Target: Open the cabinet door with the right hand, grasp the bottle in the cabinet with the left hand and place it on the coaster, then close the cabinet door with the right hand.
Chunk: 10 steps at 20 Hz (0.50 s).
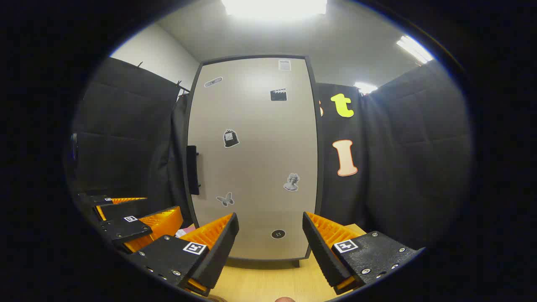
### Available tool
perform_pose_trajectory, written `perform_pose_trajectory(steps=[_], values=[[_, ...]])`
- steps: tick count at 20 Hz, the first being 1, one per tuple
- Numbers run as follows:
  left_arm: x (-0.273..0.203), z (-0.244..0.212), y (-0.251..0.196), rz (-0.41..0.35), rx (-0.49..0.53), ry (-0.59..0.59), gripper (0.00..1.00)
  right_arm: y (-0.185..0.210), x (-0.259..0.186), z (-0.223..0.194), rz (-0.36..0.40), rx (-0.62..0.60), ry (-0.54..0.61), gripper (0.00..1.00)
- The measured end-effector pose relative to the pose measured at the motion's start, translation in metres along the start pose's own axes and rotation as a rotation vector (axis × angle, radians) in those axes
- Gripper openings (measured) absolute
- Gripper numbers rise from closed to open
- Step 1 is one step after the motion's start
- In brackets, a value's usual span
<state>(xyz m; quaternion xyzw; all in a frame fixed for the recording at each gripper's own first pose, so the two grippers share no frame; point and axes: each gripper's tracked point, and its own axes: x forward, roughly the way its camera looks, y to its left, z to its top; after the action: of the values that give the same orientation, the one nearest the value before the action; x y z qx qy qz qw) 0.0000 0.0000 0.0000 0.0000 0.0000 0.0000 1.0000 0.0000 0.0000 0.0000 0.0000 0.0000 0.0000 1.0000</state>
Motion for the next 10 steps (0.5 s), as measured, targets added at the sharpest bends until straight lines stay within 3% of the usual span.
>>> perform_pose_trajectory(steps=[10], values=[[0.0007, 0.0017, -0.0053, -0.016, 0.001, -0.003, 0.83, -0.0004, -0.0011, 0.0019, 0.007, -0.005, -0.004, 0.94]])
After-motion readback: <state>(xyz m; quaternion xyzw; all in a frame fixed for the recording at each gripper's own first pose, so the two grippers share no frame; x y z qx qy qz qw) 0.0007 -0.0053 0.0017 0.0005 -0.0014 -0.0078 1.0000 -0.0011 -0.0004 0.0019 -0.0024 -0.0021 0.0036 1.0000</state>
